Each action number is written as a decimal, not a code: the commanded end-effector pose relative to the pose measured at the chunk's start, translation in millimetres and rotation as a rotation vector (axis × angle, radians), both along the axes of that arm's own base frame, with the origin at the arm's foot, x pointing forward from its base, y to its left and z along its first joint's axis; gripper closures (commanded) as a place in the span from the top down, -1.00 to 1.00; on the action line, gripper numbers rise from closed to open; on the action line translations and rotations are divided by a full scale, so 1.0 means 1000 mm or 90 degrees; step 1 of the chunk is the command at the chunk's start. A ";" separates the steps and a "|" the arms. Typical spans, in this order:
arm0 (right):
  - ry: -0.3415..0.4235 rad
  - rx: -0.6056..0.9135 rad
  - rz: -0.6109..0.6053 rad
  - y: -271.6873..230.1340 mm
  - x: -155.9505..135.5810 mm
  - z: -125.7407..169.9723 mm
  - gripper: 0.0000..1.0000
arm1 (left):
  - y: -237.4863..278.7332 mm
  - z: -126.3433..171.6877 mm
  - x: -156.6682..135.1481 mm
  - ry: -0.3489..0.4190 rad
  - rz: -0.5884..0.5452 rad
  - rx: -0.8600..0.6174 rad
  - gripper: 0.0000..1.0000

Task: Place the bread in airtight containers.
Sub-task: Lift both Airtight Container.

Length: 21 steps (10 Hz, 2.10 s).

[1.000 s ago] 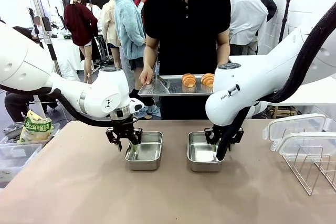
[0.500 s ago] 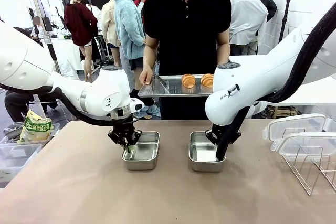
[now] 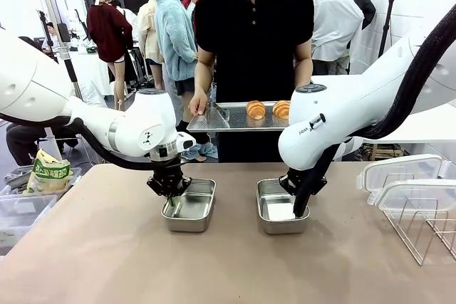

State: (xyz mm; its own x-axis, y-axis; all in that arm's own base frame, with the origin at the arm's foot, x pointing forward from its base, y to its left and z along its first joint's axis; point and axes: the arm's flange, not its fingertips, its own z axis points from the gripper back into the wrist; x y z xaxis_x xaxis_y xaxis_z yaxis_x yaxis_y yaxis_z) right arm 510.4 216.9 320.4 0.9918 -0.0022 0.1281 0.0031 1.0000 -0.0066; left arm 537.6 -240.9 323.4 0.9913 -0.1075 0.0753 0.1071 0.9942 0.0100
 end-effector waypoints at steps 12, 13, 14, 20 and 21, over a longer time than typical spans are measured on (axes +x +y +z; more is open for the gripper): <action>-0.088 0.061 0.041 -0.043 -0.054 0.178 -1.00 | 0.015 0.194 -0.082 -0.135 0.056 -0.028 -1.00; -0.083 0.058 0.041 -0.041 -0.054 0.183 -1.00 | 0.014 0.198 -0.086 -0.141 0.054 -0.025 -1.00; -0.074 0.059 0.045 -0.042 -0.054 0.183 -1.00 | 0.017 0.197 -0.087 -0.137 0.057 -0.023 -1.00; -0.086 0.042 0.037 -0.041 -0.058 0.182 -1.00 | 0.014 0.200 -0.086 -0.129 0.043 -0.036 -1.00; -0.086 0.042 0.037 -0.041 -0.058 0.182 -1.00 | 0.014 0.200 -0.086 -0.129 0.043 -0.036 -1.00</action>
State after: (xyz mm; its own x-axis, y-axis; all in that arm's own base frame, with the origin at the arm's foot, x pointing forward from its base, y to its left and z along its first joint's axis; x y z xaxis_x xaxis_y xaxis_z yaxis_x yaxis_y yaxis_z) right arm 452.8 178.0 499.7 0.9669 0.0395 0.2520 -0.0563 0.9966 0.0598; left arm 450.7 -227.5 518.8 0.9626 -0.0355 0.2686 0.0436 0.9988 -0.0240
